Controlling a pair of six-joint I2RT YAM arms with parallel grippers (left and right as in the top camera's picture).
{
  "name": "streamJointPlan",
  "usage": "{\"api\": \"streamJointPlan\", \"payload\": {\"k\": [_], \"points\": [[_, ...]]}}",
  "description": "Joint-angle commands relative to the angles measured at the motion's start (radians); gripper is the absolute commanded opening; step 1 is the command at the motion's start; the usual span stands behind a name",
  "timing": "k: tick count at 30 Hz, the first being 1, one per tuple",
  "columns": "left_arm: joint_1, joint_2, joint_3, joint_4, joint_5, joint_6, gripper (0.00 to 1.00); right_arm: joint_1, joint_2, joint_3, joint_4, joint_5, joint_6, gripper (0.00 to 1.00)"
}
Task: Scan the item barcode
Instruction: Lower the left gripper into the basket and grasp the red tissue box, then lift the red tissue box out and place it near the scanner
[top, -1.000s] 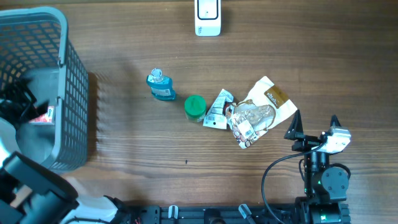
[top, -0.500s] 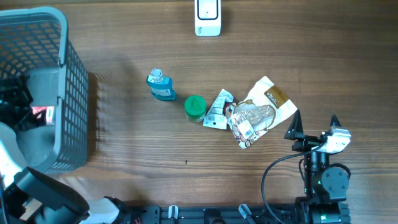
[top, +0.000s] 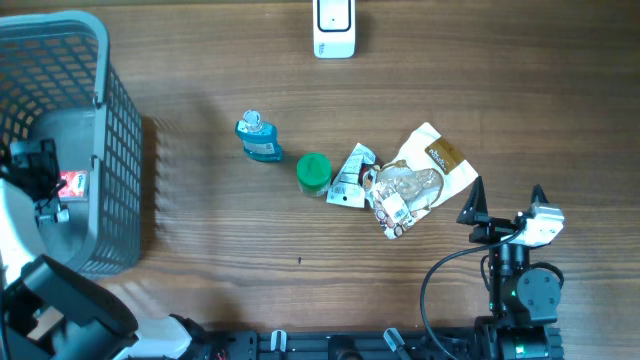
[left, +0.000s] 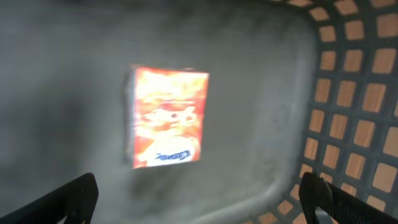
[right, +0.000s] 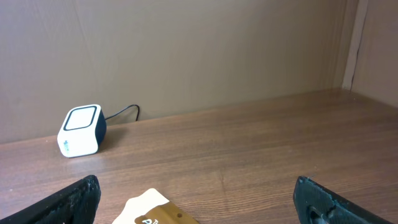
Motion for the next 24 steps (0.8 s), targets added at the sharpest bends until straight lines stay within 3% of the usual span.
{"api": "streamJointPlan", "payload": {"k": [1, 13, 24], "points": [[-0.050, 0.042, 0.000, 0.039, -0.052, -0.010, 1.00, -0.003, -0.004, -0.001, 0.005, -0.016, -0.018, 1.00], [-0.082, 0.127, 0.000, 0.010, -0.201, -0.058, 1.00, -0.003, -0.004, -0.001, 0.005, -0.016, -0.018, 1.00], [-0.084, 0.215, 0.000, 0.106, -0.205, -0.058, 1.00, -0.003, -0.004, -0.001, 0.005, -0.016, -0.018, 1.00]]}}
